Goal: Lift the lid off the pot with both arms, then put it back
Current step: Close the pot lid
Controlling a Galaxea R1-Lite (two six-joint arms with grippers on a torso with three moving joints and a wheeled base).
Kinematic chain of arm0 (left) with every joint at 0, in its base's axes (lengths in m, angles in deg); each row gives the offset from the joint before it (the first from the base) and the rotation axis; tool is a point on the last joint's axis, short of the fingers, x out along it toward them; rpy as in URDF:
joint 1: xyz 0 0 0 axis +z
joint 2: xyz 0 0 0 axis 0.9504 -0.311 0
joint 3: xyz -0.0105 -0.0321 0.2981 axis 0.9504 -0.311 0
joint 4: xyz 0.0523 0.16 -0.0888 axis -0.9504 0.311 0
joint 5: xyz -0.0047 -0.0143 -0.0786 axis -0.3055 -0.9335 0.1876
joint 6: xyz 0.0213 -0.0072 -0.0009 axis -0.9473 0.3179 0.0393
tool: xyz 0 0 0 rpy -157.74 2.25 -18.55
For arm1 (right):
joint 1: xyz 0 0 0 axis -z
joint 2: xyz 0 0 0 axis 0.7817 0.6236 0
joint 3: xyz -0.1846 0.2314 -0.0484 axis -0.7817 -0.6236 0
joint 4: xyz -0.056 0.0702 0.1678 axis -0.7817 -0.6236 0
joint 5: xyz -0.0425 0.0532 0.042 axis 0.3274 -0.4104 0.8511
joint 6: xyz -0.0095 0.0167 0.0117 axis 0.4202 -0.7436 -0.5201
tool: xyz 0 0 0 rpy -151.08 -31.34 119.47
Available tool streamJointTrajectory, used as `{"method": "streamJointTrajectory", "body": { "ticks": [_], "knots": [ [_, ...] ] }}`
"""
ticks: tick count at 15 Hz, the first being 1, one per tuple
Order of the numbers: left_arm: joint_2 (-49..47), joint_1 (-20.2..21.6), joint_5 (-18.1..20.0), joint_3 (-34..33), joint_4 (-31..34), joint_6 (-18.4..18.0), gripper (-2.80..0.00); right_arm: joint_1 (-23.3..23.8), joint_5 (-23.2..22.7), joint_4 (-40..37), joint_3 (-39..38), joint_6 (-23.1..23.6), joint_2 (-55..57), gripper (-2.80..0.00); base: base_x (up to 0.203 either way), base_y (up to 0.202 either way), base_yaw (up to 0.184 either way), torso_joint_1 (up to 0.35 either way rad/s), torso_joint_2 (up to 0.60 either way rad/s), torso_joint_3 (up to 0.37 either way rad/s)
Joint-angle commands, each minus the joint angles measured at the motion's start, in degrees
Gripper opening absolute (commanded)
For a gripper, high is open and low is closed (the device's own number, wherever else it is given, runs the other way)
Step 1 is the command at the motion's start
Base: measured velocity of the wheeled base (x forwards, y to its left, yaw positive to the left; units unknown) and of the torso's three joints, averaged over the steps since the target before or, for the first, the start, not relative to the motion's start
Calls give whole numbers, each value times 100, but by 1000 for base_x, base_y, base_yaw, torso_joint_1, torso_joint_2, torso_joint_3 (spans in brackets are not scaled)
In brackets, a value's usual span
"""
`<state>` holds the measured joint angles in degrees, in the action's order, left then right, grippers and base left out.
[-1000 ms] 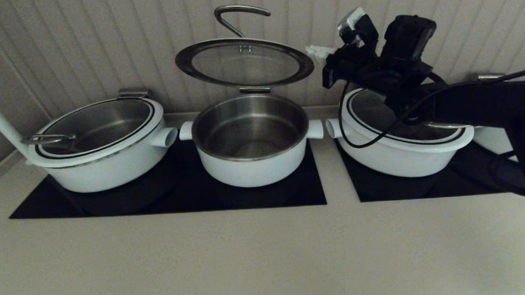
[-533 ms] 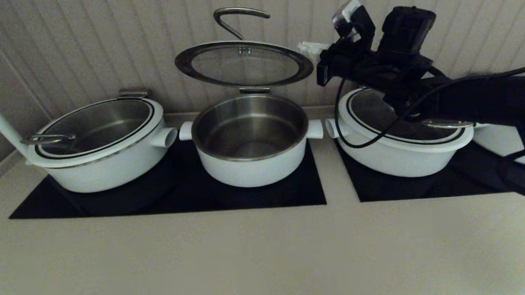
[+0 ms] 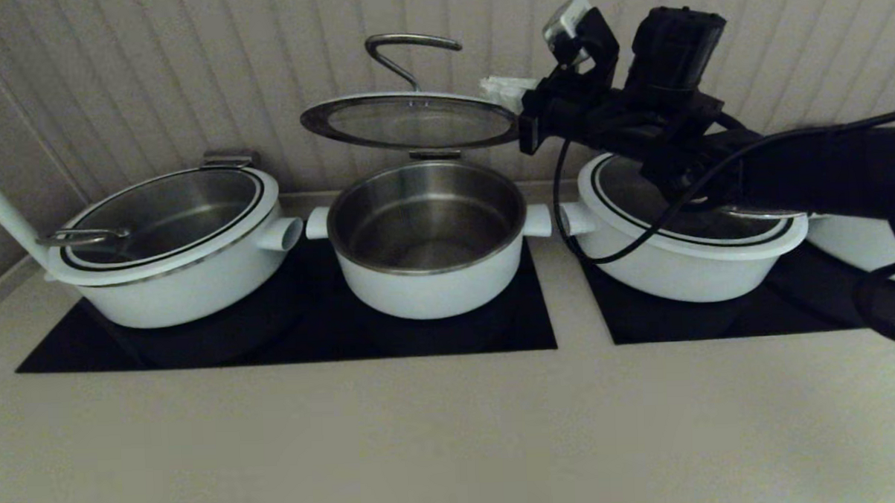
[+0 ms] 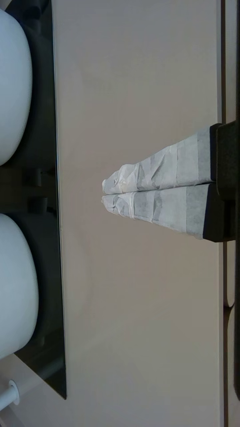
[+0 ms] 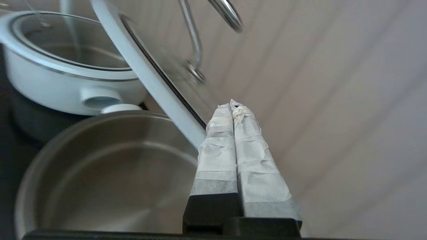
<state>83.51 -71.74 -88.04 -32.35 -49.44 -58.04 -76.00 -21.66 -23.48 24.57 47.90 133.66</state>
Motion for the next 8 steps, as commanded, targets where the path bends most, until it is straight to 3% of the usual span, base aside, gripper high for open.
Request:
{"method": "streamJointTrajectory", "body": {
  "ticks": [1, 8],
  "knots": [
    [2, 4, -2, 0, -1, -2, -280, -32, -18, 36, -122, 16, -43, -280, 0, 0, 0, 0, 0, 0],
    [2, -4, -2, 0, -1, -2, -280, -73, -72, 37, -427, 16, -176, -280, 0, 0, 0, 0, 0, 0]
  ]
}}
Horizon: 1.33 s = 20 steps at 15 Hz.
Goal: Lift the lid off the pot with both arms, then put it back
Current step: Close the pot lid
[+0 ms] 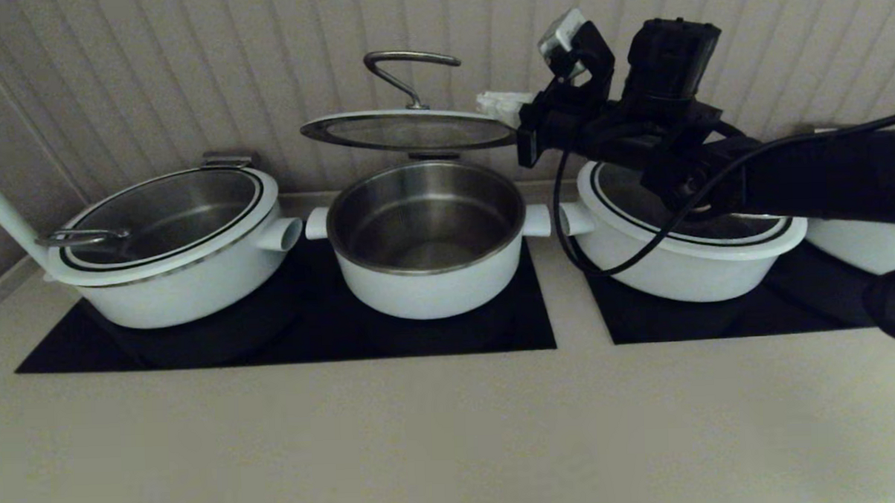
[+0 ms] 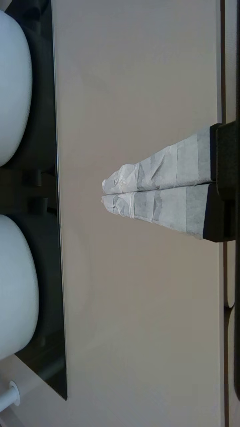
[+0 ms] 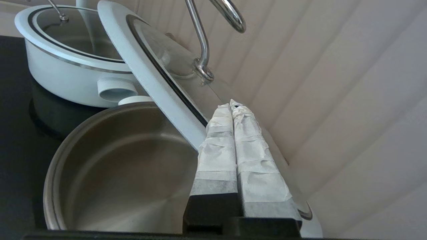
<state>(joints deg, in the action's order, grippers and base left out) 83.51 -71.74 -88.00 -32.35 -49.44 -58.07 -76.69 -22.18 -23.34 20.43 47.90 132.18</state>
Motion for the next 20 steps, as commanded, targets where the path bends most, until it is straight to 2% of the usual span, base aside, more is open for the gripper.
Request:
{"method": "streamJointTrajectory", "body": {
  "ticks": [1, 20],
  "knots": [
    [2, 4, -6, 0, -1, 0, -280, -4, -19, 23, -43, 16, -36, -280, 0, 0, 0, 0, 0, 0],
    [2, 3, -6, 0, -1, 0, -280, -4, -37, 57, -1376, -2, -564, -280, 0, 0, 0, 0, 0, 0]
  ]
}}
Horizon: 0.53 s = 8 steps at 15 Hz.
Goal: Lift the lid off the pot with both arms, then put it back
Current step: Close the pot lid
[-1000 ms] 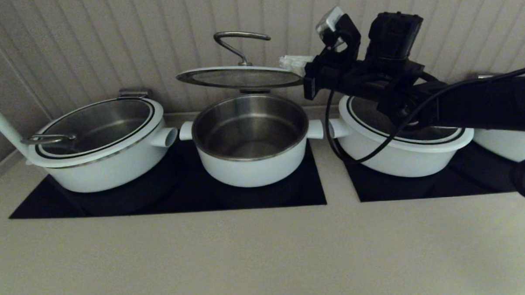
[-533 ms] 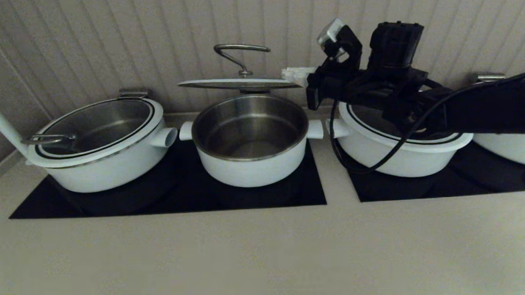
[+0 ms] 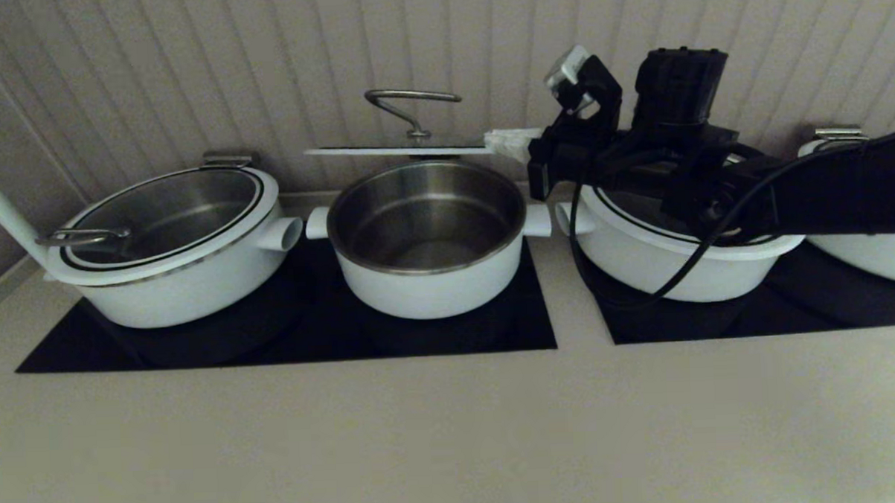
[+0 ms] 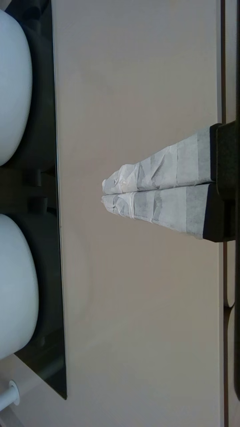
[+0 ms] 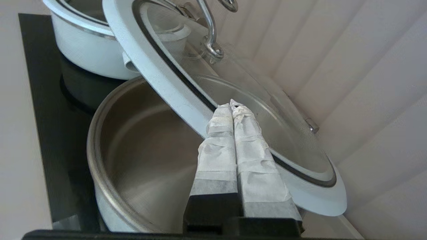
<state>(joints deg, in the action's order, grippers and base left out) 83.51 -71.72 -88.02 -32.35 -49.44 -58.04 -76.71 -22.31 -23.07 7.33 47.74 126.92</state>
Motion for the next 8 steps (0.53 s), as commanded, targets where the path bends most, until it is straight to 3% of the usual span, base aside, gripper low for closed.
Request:
{"method": "streamJointTrajectory", "body": {
  "ticks": [1, 8],
  "knots": [
    [2, 2, -4, 0, -1, -2, -280, -2, -24, 30, -100, 14, -47, -280, 0, 0, 0, 0, 0, 0],
    [2, 2, -4, 0, -1, -2, -280, -2, -129, 24, -424, 5, -222, -280, 0, 0, 0, 0, 0, 0]
  ]
}}
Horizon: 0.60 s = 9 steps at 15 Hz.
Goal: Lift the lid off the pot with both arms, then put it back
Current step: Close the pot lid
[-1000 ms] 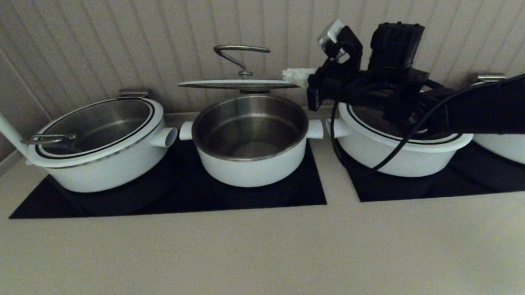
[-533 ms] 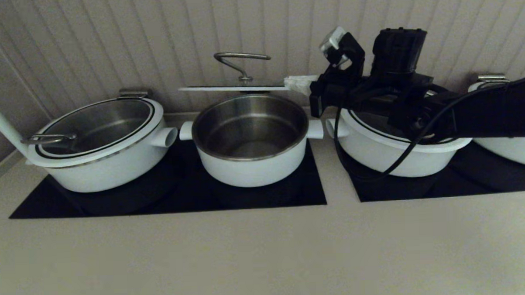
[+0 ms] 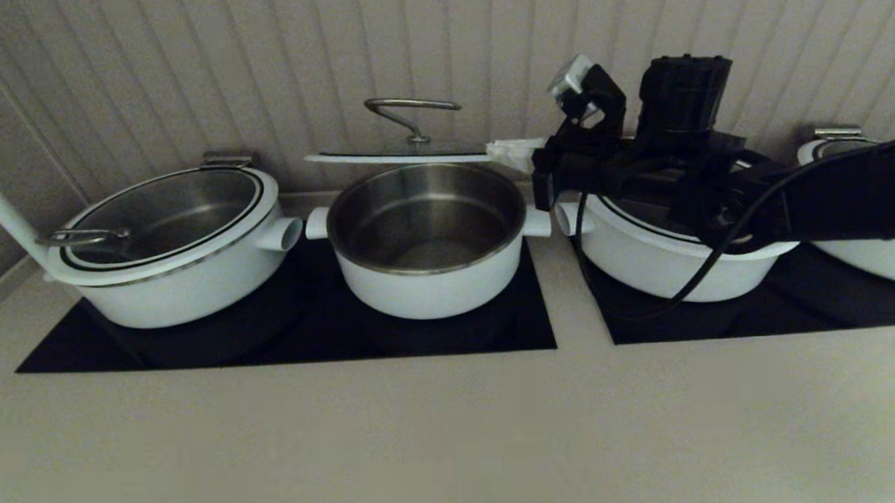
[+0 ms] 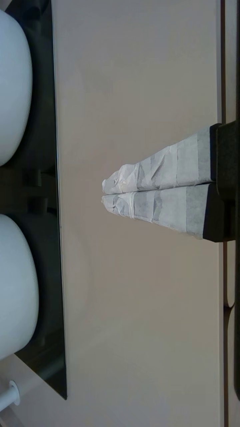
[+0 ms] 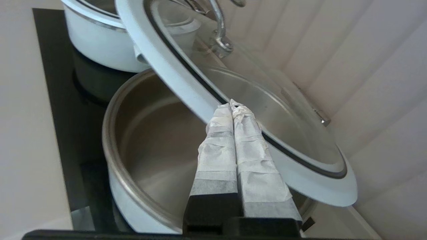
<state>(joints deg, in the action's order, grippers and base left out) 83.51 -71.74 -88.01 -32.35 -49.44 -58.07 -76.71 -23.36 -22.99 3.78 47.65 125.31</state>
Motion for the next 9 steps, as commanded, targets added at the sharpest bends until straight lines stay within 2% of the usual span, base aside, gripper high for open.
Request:
{"method": "streamJointTrajectory", "body": {
  "ticks": [1, 9],
  "knots": [
    [2, 4, -5, 0, 0, 0, -280, -2, -24, 14, -106, 14, -79, -280, 0, 0, 0, 0, 0, 0],
    [2, 4, -5, 0, 0, 0, -280, -10, -147, 22, -557, 5, -283, -280, 0, 0, 0, 0, 0, 0]
  ]
}}
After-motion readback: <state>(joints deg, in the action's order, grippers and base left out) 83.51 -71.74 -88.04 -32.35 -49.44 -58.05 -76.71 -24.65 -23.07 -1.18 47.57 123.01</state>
